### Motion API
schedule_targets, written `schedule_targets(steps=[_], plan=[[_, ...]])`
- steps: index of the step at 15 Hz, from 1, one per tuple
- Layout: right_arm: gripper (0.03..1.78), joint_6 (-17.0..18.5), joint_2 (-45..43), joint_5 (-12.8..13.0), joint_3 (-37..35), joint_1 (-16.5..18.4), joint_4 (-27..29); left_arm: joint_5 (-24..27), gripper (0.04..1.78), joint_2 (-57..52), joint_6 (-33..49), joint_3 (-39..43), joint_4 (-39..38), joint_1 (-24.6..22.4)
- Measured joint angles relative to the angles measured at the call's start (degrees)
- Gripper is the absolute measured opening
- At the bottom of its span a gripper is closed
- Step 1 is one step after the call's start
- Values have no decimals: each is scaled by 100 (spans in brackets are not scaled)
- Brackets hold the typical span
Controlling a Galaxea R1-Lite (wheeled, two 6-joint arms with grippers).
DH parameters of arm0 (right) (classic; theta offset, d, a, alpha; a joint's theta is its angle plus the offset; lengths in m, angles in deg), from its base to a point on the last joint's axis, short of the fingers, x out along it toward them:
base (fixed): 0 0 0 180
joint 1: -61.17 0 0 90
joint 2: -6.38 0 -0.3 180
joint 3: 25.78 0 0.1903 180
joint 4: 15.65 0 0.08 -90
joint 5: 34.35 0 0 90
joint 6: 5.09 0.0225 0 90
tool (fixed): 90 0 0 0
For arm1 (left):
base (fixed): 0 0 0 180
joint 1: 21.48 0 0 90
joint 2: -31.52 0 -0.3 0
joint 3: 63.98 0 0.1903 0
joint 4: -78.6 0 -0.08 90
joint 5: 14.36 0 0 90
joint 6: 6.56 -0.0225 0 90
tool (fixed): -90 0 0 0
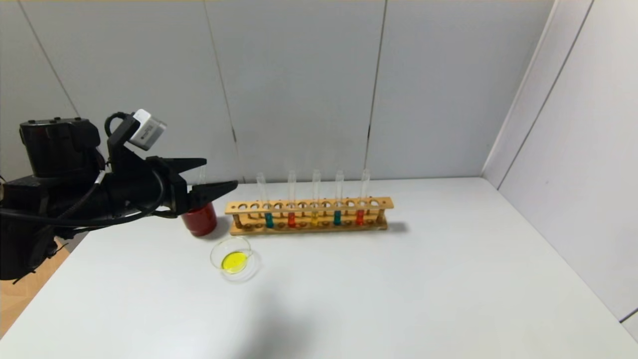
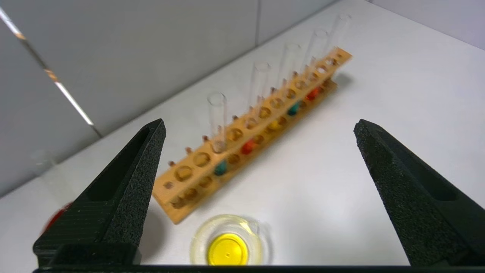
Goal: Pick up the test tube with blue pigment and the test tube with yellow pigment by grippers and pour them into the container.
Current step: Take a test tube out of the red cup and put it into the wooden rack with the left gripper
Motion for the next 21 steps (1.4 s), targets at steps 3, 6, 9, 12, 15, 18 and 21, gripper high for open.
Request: schedule_targets(steps=[3,6,9,12,15,18,21], plan=[[175,0,0,0,0,0,0,91,175,308,2,52,-228,-9],[175,0,0,1,0,0,0,154,175,757,-2,-50,-542,44],[175,-2,0,-2,0,0,1,168,175,1182,-9,-344,-567,85],[175,0,0,0,0,0,0,155,175,1565,-9,-529,-578,243],[175,-2,0,0,0,0,0,112,175,1930,-9,-807,-575,361],[175,0,0,1,0,0,0,94,175,2331,-2,-1141,-573,399],[175,-2,0,0,0,0,0,85,175,2728,6,-1507,-567,410]])
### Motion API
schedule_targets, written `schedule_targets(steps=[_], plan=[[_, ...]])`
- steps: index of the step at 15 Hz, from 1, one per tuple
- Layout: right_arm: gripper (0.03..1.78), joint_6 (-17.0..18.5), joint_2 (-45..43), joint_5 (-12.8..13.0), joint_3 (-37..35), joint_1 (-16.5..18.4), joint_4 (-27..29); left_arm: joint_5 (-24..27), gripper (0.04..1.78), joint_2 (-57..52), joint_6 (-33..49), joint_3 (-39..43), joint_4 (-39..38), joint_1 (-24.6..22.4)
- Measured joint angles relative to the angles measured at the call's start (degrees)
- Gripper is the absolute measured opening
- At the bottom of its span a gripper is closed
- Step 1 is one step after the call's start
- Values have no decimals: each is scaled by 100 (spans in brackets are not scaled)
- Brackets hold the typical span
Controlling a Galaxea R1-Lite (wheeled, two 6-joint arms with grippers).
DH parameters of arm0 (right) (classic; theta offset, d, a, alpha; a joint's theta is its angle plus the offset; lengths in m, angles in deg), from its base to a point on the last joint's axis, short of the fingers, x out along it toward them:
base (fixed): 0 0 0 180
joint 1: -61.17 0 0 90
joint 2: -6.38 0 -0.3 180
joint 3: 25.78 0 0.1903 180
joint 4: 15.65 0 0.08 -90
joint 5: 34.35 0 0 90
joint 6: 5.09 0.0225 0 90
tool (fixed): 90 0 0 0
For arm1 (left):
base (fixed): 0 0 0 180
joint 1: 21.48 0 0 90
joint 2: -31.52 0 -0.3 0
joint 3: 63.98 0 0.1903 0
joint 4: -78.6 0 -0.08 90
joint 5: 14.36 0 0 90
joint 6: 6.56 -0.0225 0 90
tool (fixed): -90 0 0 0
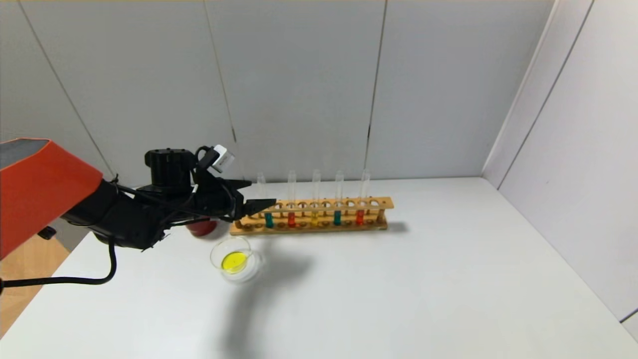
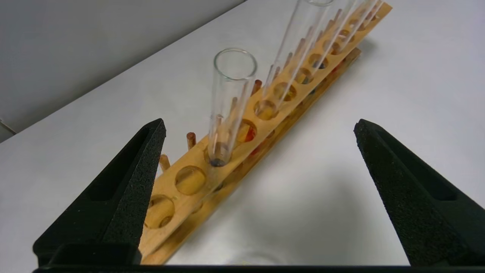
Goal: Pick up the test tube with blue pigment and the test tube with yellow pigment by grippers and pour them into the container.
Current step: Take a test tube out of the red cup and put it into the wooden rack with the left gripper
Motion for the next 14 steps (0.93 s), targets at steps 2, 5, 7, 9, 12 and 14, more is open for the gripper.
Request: schedule_targets(steps=[2,5,7,9,12,14], plan=[[175,0,0,0,0,0,0,-46,175,223,2,-235,16,28],[175,2,0,0,0,0,0,-102,175,507,5,-594,35,83],[175,2,0,0,0,0,0,-110,175,678,2,-756,41,106],[175,2,0,-2,0,0,0,-111,174,806,2,-863,63,111],[175,0,0,0,0,0,1,-124,154,918,2,-933,63,116],[175,2,0,1,0,0,0,-135,129,973,2,-976,63,116]])
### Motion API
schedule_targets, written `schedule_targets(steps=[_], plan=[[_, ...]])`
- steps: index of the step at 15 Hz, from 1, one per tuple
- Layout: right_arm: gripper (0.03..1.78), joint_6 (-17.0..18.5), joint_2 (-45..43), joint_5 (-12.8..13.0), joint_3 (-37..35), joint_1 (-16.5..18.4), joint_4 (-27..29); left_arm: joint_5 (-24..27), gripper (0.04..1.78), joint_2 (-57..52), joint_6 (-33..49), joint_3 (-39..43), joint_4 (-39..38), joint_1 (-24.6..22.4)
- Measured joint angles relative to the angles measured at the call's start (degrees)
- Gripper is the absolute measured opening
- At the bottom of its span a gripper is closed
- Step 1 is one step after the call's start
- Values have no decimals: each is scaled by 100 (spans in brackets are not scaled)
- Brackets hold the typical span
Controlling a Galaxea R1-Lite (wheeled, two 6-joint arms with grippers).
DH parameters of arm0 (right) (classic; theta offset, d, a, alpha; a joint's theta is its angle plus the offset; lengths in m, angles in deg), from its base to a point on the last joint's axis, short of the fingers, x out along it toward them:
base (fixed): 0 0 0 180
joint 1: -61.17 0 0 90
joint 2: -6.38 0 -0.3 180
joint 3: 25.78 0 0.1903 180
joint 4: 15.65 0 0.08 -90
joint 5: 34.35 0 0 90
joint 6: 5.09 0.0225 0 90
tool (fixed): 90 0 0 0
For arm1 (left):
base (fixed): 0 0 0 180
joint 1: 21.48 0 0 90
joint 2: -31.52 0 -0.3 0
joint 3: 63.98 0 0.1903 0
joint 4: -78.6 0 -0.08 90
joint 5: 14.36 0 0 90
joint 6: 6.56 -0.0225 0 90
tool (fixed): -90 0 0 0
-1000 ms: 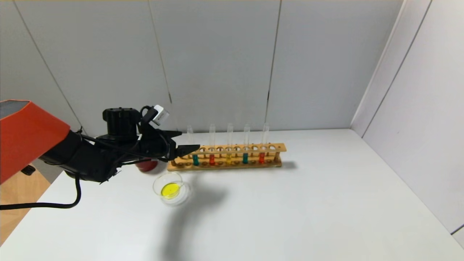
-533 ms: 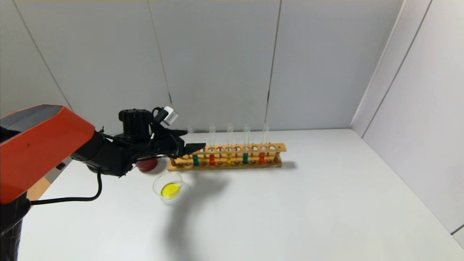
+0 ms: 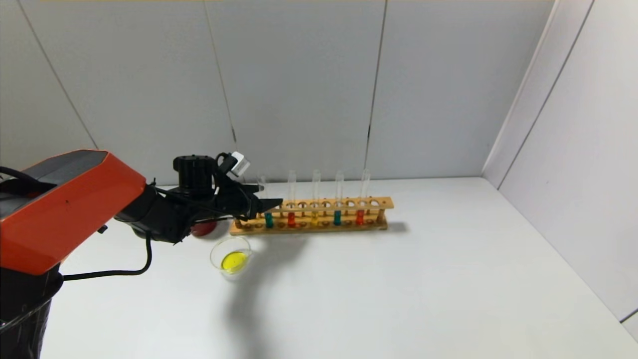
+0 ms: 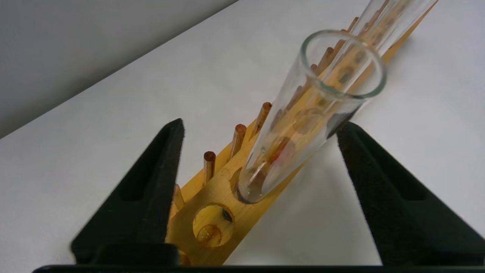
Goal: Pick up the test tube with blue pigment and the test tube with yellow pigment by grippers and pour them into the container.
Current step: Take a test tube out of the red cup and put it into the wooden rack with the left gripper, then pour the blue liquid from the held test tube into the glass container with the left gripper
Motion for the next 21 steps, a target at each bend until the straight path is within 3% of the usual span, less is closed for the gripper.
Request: schedule_targets(steps=[4,6,13,21], plan=[[175,-2,0,0,0,0,0,-68,56,94,0,-121,2,108],[175,0,0,0,0,0,0,-166,36,108,-6,-135,-6,119],[175,-2,0,-1,0,0,1,-333,34,-173,0,-135,269,135],[175,0,0,0,0,0,0,-367,34,-1665,2,-872,1747,137]])
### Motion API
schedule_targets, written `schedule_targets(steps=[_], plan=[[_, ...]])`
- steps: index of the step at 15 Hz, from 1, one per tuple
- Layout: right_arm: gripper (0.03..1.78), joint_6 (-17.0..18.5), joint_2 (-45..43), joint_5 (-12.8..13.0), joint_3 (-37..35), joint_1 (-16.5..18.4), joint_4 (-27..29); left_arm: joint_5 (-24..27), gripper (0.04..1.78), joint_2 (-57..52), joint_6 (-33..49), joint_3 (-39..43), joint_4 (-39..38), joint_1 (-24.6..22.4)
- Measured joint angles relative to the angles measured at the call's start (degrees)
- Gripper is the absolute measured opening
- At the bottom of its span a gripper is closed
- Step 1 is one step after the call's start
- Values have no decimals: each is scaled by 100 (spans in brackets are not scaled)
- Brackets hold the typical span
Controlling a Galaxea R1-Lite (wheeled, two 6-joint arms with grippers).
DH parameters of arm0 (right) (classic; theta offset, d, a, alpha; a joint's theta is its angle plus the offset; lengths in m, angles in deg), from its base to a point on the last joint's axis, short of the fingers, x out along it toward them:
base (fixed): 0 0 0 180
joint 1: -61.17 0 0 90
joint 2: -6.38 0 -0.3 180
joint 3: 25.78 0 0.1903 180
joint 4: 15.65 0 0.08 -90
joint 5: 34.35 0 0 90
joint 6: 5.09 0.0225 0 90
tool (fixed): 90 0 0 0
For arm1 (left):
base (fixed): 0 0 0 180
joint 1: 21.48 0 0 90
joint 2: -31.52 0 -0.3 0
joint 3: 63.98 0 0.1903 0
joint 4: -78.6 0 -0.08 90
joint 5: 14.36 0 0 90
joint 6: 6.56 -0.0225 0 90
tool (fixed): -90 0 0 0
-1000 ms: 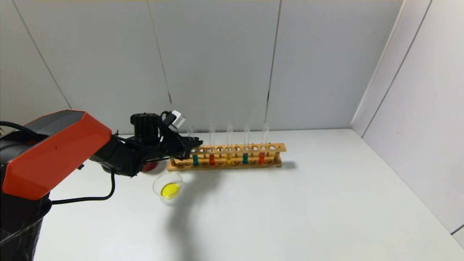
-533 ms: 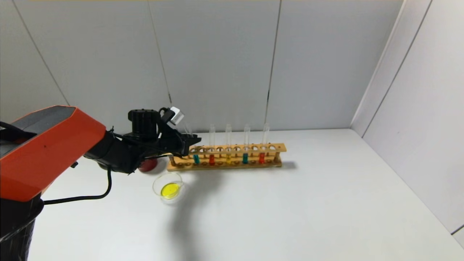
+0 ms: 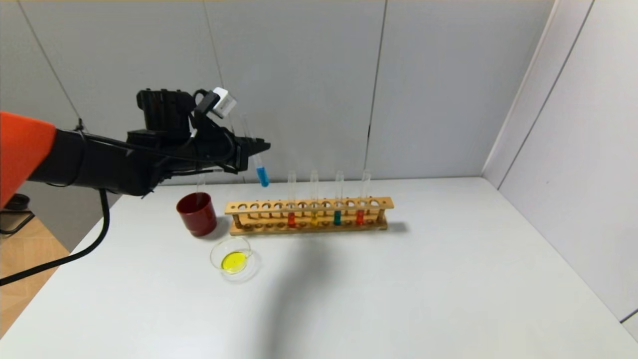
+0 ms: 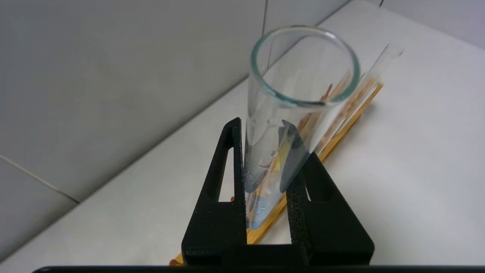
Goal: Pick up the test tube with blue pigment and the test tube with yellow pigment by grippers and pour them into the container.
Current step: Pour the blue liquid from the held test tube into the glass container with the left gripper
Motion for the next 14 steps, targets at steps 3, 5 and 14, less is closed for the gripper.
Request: schedule_targets(steps=[3,5,14], plan=[[175,0,0,-1,0,0,0,-132,34,-672,-79,-263,706,-52],[175,0,0,-1,0,0,0,-156,34,-1124,-551,-208,1241,-229],[175,0,0,0,0,0,0,-1085,34,-2042,-3462,1785,1770,-1213]])
